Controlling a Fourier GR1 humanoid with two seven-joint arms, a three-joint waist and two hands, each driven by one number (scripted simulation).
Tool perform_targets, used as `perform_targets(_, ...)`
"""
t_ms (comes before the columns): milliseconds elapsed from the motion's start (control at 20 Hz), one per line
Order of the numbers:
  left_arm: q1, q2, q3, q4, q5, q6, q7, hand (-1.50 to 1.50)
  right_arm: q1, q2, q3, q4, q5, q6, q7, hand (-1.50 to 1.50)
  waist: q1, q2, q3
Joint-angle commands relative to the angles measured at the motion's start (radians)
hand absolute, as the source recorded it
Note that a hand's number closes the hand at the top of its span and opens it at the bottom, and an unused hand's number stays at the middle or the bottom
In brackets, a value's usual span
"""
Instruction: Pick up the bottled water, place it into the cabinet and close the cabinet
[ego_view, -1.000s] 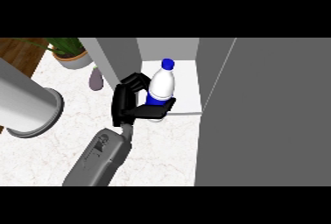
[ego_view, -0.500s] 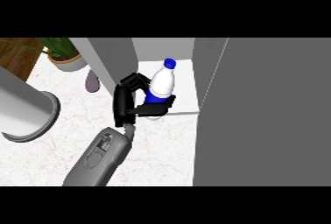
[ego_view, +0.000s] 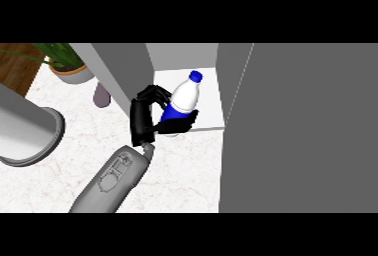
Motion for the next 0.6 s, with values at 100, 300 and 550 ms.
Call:
perform_targets(100,-0.227,0.096,0.057,0.239,-0.03,-0.081,0.049,1.5,0.013,0.0,0.008,0.012,0.015,0.003,-0.027,-1.5,-0.035,0.037,-0.009)
perform_targets(300,-0.258,0.1,0.058,0.308,-0.04,-0.069,0.034,-1.5,0.0,-0.007,0.004,0.022,-0.005,0.018,-0.018,-1.5,-0.028,0.039,-0.01)
perform_targets(550,-0.386,0.081,0.125,0.527,-0.014,-0.142,-0.042,-1.5,-0.029,-0.009,-0.02,0.006,-0.014,0.007,0.005,-1.5,-0.023,0.045,-0.012)
